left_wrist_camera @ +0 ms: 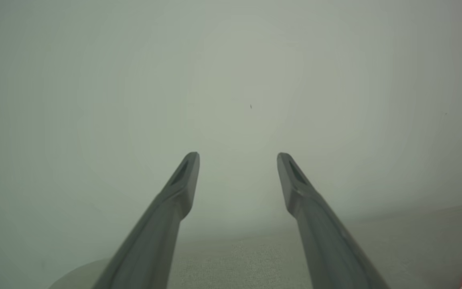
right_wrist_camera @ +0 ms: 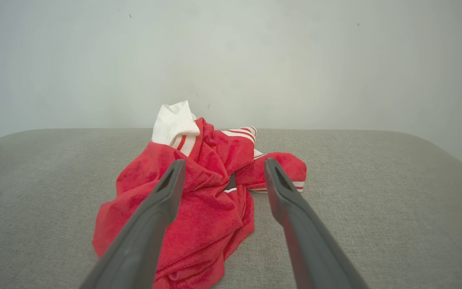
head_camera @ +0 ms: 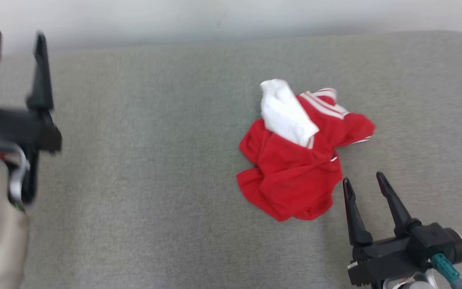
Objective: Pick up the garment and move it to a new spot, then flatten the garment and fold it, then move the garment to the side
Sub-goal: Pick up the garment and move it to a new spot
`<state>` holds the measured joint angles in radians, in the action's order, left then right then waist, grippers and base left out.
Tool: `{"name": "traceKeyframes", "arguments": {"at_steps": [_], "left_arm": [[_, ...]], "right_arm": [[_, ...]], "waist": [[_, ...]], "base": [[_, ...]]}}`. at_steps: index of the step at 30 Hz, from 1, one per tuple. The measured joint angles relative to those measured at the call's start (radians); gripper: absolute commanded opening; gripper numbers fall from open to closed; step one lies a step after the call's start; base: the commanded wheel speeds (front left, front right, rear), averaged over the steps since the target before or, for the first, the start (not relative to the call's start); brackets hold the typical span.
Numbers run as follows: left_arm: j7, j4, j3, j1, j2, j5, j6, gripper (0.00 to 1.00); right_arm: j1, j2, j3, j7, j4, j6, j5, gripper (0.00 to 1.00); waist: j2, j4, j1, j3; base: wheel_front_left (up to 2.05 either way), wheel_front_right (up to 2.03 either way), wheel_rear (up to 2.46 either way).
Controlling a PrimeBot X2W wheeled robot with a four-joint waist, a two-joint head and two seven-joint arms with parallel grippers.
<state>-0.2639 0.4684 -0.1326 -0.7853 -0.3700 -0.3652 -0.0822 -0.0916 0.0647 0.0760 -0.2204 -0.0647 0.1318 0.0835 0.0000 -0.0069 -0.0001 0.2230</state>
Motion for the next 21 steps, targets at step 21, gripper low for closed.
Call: {"name": "traceKeyframes", "arguments": {"at_steps": [21], "left_arm": [[0.000,-0.278,0.061,0.609,0.087,0.037,0.058,1.00]], "right_arm": [[0.075,0.033,-0.032,0.006,-0.039,0.000,0.031,1.00]], "waist": [[-0.0002,0.007,-0.0001,-0.183]], "base": [[0.00,0.00,0.00]]}}
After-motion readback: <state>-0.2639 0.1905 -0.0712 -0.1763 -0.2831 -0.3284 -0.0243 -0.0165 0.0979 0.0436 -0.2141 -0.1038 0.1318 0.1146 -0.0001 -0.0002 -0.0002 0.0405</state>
